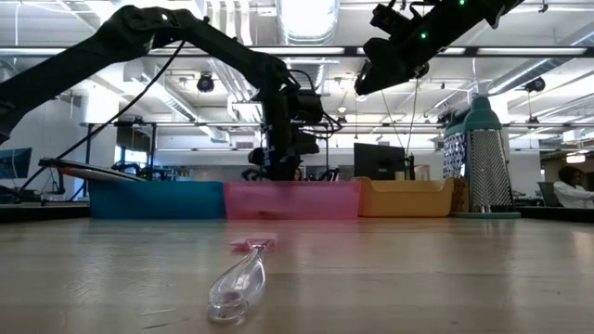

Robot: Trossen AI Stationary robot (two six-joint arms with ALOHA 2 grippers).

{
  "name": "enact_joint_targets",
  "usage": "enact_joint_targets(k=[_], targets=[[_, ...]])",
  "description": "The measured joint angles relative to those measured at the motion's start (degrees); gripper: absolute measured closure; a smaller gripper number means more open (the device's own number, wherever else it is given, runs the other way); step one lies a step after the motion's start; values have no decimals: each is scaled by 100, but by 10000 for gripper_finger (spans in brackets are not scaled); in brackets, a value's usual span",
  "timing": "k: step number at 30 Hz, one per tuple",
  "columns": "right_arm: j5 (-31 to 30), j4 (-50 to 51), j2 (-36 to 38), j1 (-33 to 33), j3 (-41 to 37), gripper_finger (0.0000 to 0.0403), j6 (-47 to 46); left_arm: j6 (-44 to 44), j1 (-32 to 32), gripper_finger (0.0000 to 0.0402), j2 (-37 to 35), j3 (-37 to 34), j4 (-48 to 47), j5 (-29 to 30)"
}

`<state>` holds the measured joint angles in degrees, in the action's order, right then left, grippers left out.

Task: Pick & Place Kitchen Items
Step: Put the blue patterned knife into the pink bin

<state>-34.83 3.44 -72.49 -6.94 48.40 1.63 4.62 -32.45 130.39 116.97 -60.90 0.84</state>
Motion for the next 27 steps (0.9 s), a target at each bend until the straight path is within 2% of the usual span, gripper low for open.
enact_joint_targets(k=[12, 21, 23, 27], targets=[[1, 22, 0, 0, 0, 307, -10, -86, -8, 381, 2, -248, -129, 0], [2, 27, 0, 0, 0, 319, 5, -132, -6, 381, 7, -498, 90, 2], [2, 48, 0, 0, 0, 322, 4, -247, -6, 368, 7, -498, 94, 2], [2, 72, -2, 0, 0, 326, 7, -372, -6, 306, 7, -503, 92, 7]])
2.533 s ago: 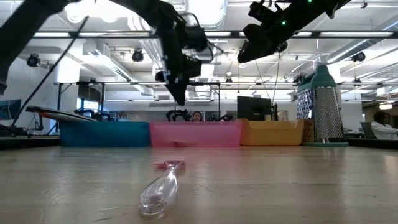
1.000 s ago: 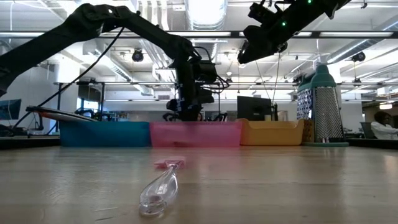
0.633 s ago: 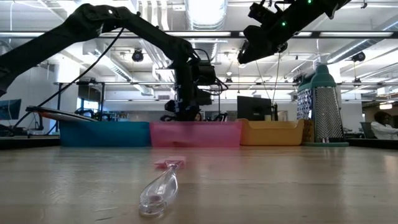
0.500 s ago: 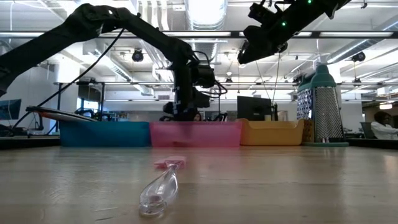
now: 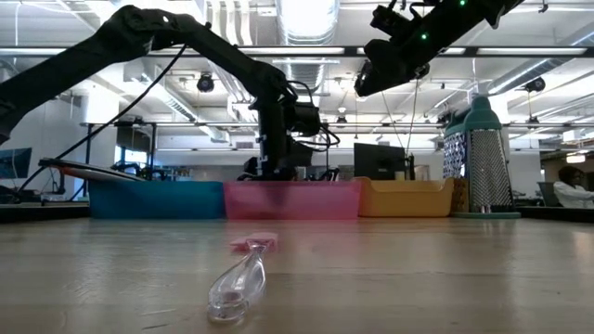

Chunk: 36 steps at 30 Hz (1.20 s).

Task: Pick & Place Kitchen Items
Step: Put the blue patterned knife into the pink bin, then put the pink spatula into the yellow bin

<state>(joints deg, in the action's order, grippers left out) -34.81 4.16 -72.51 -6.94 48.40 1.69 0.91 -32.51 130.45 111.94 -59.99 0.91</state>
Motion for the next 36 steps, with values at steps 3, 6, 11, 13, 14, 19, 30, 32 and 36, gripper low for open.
enact_joint_targets(k=[3, 6, 11, 13, 14, 19, 30, 32, 36], targets=[[0, 0, 0, 0, 0, 325, 1, -6, 0, 264, 0, 0, -4, 2], [0, 1, 0, 0, 0, 320, 3, -6, 0, 234, 0, 118, -234, 0], [0, 2, 0, 0, 0, 311, 20, 27, 0, 211, -2, 675, -905, 1], [0, 2, 0, -1, 0, 309, 20, 68, 0, 209, -4, 999, -1205, 0], [0, 2, 0, -2, 0, 309, 20, 93, 1, 209, -9, 1183, -1371, 0], [0, 4, 0, -2, 0, 317, 22, 434, 104, 210, -13, 2230, -2233, 1], [-11, 140, 0, -2, 0, 320, 22, 830, 1148, 211, -1377, 1173, -2233, -21], [-13, 140, 0, -2, 0, 316, 4, 922, 1437, 211, -1642, 952, -2151, 76], [-17, 140, 0, 0, 0, 309, -1, 1222, 2055, 211, -2096, 452, -1957, 480]])
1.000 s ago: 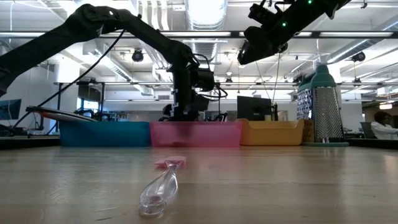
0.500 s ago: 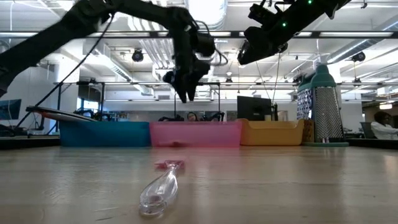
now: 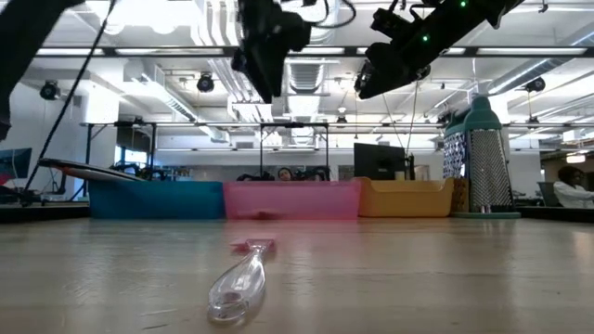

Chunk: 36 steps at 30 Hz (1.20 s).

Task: Pick & Place Kitchen Items
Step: Put the pink spatula into the yellow bin

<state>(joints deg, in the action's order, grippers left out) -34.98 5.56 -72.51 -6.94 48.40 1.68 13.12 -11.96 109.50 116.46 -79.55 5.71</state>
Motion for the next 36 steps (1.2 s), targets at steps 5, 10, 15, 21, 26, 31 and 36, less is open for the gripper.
enact_joint_targets(k=[5, 10, 15, 21, 26, 31, 36], targets=[[40, -36, 0, 4, 0, 306, -147, 243, 795, 211, -565, -856, 135, 779], [664, -70, 0, 117, 156, 306, -621, 358, 1660, 211, -1311, -2355, 846, 2075], [1090, -81, -165, 549, 354, 318, -1108, 198, 2166, 211, -2285, -4246, 2972, 1904], [930, 548, -1017, 1198, 827, 333, -1869, 220, 2027, 211, -3356, -5986, 4684, 2057], [785, 1394, -1893, 1525, 1808, 336, -2562, 534, 1876, 211, -4126, -6697, 4869, 3219], [811, 2589, -2765, 1735, 3039, 321, -3046, 701, 1814, 211, -4853, -7152, 4903, 3662], [940, 3332, -3471, 1859, 3960, 292, -4086, 758, 1816, 211, -5460, -7642, 4917, 3635]])
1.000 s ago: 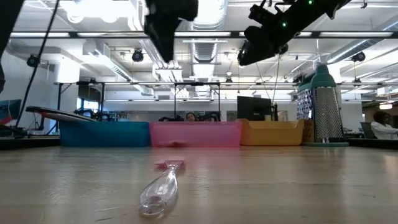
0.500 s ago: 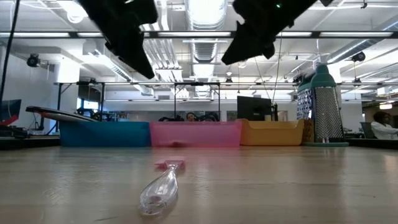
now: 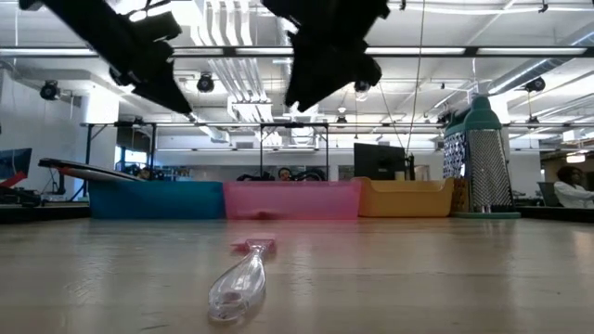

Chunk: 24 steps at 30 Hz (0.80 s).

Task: Pick & Place Kitchen Items
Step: Put the pink spatula into the yellow bin

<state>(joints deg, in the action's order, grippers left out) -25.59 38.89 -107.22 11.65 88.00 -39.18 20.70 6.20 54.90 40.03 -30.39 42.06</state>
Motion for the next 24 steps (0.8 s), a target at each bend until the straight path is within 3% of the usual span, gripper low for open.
enact_joint_targets(k=[6, 10, 17, 24], targets=[[1012, -2, -602, 101, 297, 238, -1110, 230, 0, 211, -557, -702, -3, -56], [1365, -39, -967, 233, 340, 197, -1541, 230, 0, 211, -896, -934, 24, -62], [1640, -136, -1591, 398, 563, 144, -1767, 271, 0, 211, -1206, -969, 48, -99], [1812, -17, -2222, 501, 1019, 127, -1642, 586, 0, 211, -1220, -1087, 44, -286]])
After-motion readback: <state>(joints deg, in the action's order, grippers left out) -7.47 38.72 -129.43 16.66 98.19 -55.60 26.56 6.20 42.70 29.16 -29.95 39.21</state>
